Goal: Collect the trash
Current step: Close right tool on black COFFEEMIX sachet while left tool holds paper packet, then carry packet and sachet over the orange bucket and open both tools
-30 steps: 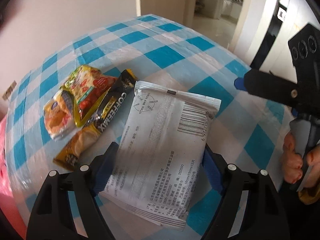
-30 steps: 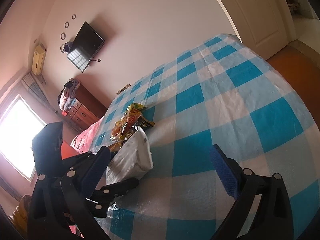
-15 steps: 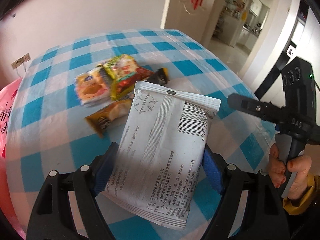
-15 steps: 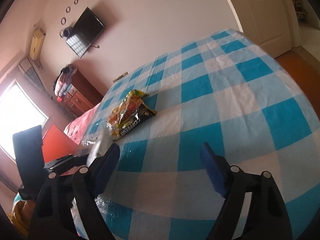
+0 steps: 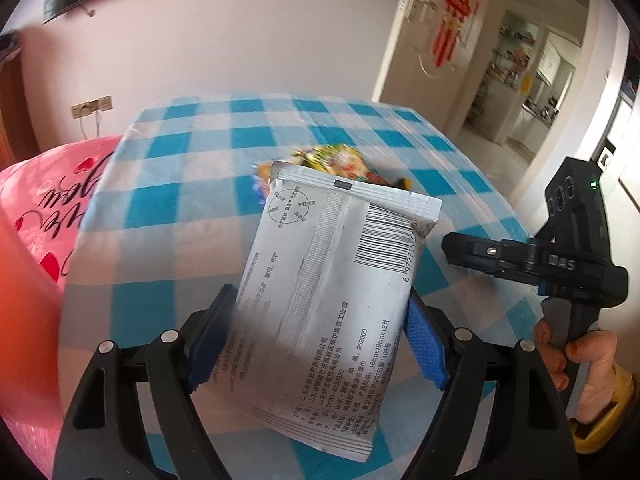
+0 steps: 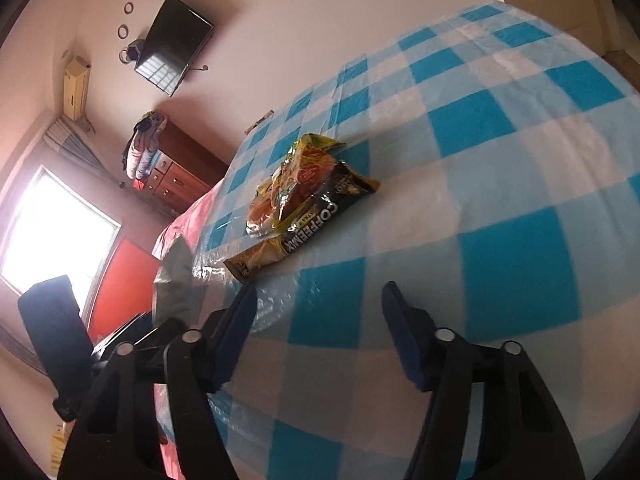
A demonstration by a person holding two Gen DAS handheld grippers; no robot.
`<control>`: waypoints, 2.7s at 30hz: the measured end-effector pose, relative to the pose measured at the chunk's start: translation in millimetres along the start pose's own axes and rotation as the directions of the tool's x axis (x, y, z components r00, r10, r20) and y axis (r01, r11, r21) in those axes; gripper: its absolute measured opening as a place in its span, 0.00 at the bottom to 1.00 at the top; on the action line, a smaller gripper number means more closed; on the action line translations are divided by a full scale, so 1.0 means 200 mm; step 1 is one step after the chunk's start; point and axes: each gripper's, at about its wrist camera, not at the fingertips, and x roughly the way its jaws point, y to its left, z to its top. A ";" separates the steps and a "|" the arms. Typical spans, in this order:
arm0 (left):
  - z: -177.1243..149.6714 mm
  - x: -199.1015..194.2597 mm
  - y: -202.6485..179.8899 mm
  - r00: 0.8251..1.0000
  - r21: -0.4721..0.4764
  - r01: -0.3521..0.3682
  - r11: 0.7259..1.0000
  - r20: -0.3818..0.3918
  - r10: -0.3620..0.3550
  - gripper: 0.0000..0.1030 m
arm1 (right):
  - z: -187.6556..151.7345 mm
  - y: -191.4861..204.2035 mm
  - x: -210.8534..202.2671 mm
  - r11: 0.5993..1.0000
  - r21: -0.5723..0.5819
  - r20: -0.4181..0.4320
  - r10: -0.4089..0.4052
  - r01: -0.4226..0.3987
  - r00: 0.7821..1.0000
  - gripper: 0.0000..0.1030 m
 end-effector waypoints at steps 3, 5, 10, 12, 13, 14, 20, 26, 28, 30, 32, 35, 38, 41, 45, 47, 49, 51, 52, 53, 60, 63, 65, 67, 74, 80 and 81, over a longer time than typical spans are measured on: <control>-0.01 -0.04 0.06 1.000 -0.020 -0.019 1.000 0.019 0.019 0.77 | 0.03 0.02 0.05 1.000 0.021 -0.020 0.015 -0.015 1.000 0.49; -0.02 -0.07 0.10 0.999 -0.038 -0.022 0.999 0.029 0.023 0.77 | 0.06 0.04 0.09 1.000 0.022 -0.029 0.006 -0.005 1.000 0.47; -0.05 -0.11 0.17 0.998 -0.061 -0.028 0.998 0.047 0.031 0.77 | 0.13 0.09 0.17 0.999 0.001 -0.030 -0.048 0.048 0.998 0.45; -0.06 -0.11 0.18 0.998 -0.064 -0.026 0.998 0.048 0.030 0.77 | 0.16 0.11 0.20 0.997 -0.018 -0.024 -0.077 0.077 0.997 0.45; -0.06 -0.11 0.19 0.998 -0.067 -0.027 0.997 0.049 0.030 0.78 | 0.17 0.13 0.21 0.995 -0.031 -0.019 -0.093 0.093 0.995 0.45; -0.07 -0.12 0.20 0.998 -0.069 -0.028 0.997 0.050 0.032 0.78 | 0.18 0.14 0.23 0.993 -0.044 -0.014 -0.108 0.108 0.994 0.45; -0.09 -0.11 0.25 0.998 -0.083 -0.022 0.996 0.054 0.026 0.78 | 0.24 0.17 0.30 0.969 -0.128 0.038 -0.208 0.211 0.977 0.43; -0.10 -0.10 0.26 0.998 -0.089 -0.019 0.996 0.049 0.024 0.78 | 0.29 0.21 0.37 0.924 -0.217 0.083 -0.303 0.314 0.949 0.43; -0.10 -0.09 0.27 0.998 -0.085 -0.025 0.996 0.047 0.029 0.78 | 0.30 0.23 0.40 0.907 -0.254 0.094 -0.324 0.337 0.941 0.44; -0.11 -0.09 0.26 0.999 -0.087 -0.023 0.996 0.045 0.027 0.78 | 0.31 0.24 0.42 0.899 -0.275 0.091 -0.329 0.342 0.940 0.42; -0.11 -0.08 0.27 0.999 -0.092 -0.019 0.996 0.043 0.023 0.78 | 0.32 0.25 0.43 0.891 -0.294 0.087 -0.335 0.346 0.938 0.39; -0.11 -0.07 0.27 0.999 -0.097 -0.017 0.995 0.042 0.021 0.78 | 0.31 0.27 0.45 0.873 -0.330 0.083 -0.353 0.360 0.932 0.33; -0.11 -0.07 0.27 0.999 -0.106 -0.018 0.994 0.042 0.022 0.78 | 0.29 0.27 0.45 0.875 -0.349 0.071 -0.334 0.337 0.940 0.30; -0.11 -0.07 0.28 0.999 -0.108 -0.017 0.994 0.045 0.022 0.78 | 0.27 0.29 0.43 0.875 -0.357 0.074 -0.322 0.326 0.944 0.26; -0.11 -0.09 0.27 0.998 -0.108 -0.020 0.994 0.050 0.025 0.78 | 0.23 0.29 0.39 0.880 -0.356 0.080 -0.308 0.316 0.948 0.22; -0.11 -0.09 0.27 0.998 -0.106 -0.019 0.994 0.053 0.025 0.78 | 0.20 0.30 0.37 0.880 -0.354 0.088 -0.305 0.316 0.948 0.22; -0.11 -0.10 0.26 0.998 -0.103 -0.017 0.995 0.058 0.023 0.78 | 0.19 0.30 0.36 0.881 -0.353 0.091 -0.304 0.316 0.948 0.21; -0.11 -0.12 0.25 0.998 -0.100 -0.011 0.995 0.064 0.018 0.78 | 0.17 0.29 0.33 0.887 -0.340 0.098 -0.298 0.313 0.950 0.20; -0.11 -0.13 0.24 0.998 -0.097 -0.010 0.995 0.068 0.016 0.78 | 0.16 0.30 0.31 0.888 -0.336 0.104 -0.295 0.313 0.950 0.20; -0.11 -0.13 0.24 0.997 -0.095 -0.008 0.995 0.071 0.015 0.78 | 0.16 0.30 0.29 0.889 -0.332 0.112 -0.293 0.314 0.949 0.20; -0.10 -0.20 0.21 0.995 -0.087 -0.002 0.996 0.102 0.011 0.78 | 0.15 0.34 0.17 0.895 -0.320 0.156 -0.273 0.310 0.949 0.19; -0.09 -0.23 0.21 0.993 -0.087 0.000 0.996 0.121 0.011 0.78 | 0.15 0.37 0.11 0.900 -0.314 0.173 -0.259 0.302 0.950 0.19; -0.09 -0.26 0.20 0.991 -0.088 0.002 0.996 0.135 0.010 0.78 | 0.17 0.40 0.08 0.905 -0.311 0.183 -0.242 0.290 0.953 0.19; -0.08 -0.29 0.20 0.989 -0.090 0.001 0.996 0.148 0.012 0.78 | 0.18 0.45 0.05 0.908 -0.315 0.195 -0.224 0.278 0.955 0.19; -0.04 -0.45 0.25 0.976 -0.109 -0.016 0.994 0.216 0.039 0.78 | 0.24 0.68 -0.01 0.905 -0.362 0.226 -0.149 0.225 0.963 0.19; 0.00 -0.65 0.35 0.952 -0.144 -0.093 0.985 0.276 0.130 0.78 | 0.27 0.97 0.01 0.878 -0.448 0.234 -0.068 0.170 0.970 0.19; 0.00 -0.68 0.37 0.948 -0.152 -0.105 0.983 0.285 0.145 0.78 | 0.27 1.03 0.02 0.872 -0.465 0.231 -0.050 0.155 0.972 0.19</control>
